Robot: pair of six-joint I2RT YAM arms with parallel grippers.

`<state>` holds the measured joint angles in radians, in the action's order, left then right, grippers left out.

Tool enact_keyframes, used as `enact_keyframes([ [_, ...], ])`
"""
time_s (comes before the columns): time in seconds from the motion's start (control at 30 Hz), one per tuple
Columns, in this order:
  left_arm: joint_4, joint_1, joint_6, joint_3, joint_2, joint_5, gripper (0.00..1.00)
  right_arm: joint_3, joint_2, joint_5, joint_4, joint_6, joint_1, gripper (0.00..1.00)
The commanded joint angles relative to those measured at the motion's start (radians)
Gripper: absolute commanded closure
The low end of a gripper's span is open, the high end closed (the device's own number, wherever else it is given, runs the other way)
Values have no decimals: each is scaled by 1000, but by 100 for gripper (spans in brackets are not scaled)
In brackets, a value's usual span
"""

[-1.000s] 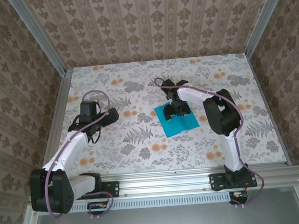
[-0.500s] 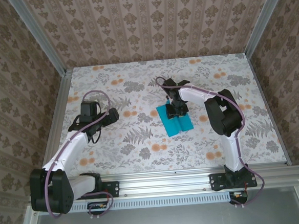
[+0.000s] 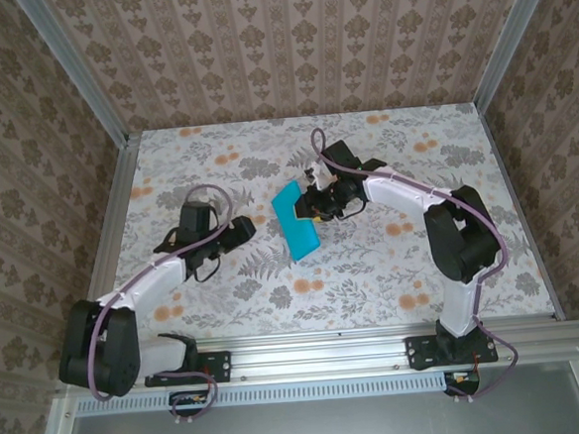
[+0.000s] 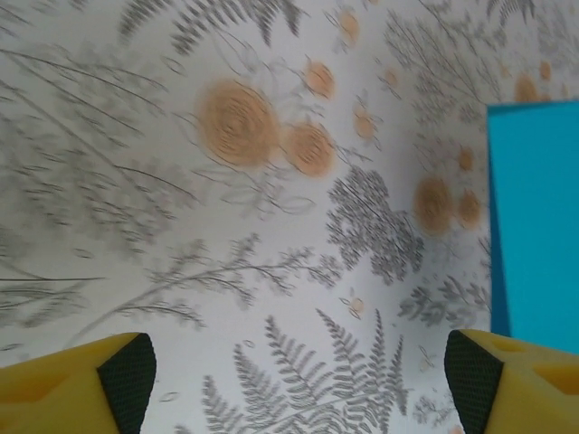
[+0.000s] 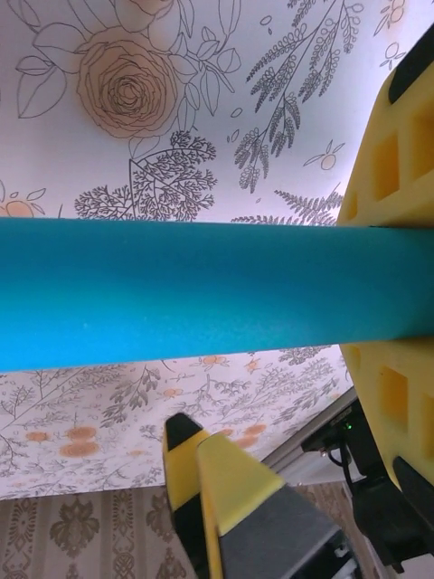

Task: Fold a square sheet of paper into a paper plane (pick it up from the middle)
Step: Hold the square sheet of paper at the center of the table.

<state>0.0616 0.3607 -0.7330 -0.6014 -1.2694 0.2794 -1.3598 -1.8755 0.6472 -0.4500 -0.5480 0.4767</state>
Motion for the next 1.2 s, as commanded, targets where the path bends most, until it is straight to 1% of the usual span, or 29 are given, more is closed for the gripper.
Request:
enact_keyframes([
  [0.0,-142,44,-102,6,-38,66,21,34,-43,28,38,-33,-4,70],
  [0.1,-190,83,-124,-4,-88,67,29,48,-78,2,43,-19,-11,70],
  [0.23,-223,141,-136,-45,-165,66,39,81,-115,5,77,-13,-44,70],
  [0.37,-240,191,-137,-105,-244,55,44,132,-119,7,133,-8,-73,68],
  [0.5,-255,233,-147,-158,-326,49,49,144,-122,-8,130,7,-83,66],
  [0.6,-260,260,-151,-202,-390,45,55,148,-125,-18,125,14,-85,64],
  [0.7,-267,283,-152,-245,-447,49,67,152,-126,-20,123,18,-88,64],
  [0.87,-239,297,-151,-302,-521,22,90,161,-128,-18,128,16,-92,64],
  [0.93,-215,299,-151,-316,-545,9,95,162,-129,-17,129,14,-93,64],
  [1.03,-185,300,-143,-334,-577,10,100,163,-124,-18,126,10,-93,64],
  [1.17,-109,309,-121,-372,-615,6,100,160,-115,-15,115,5,-93,61],
])
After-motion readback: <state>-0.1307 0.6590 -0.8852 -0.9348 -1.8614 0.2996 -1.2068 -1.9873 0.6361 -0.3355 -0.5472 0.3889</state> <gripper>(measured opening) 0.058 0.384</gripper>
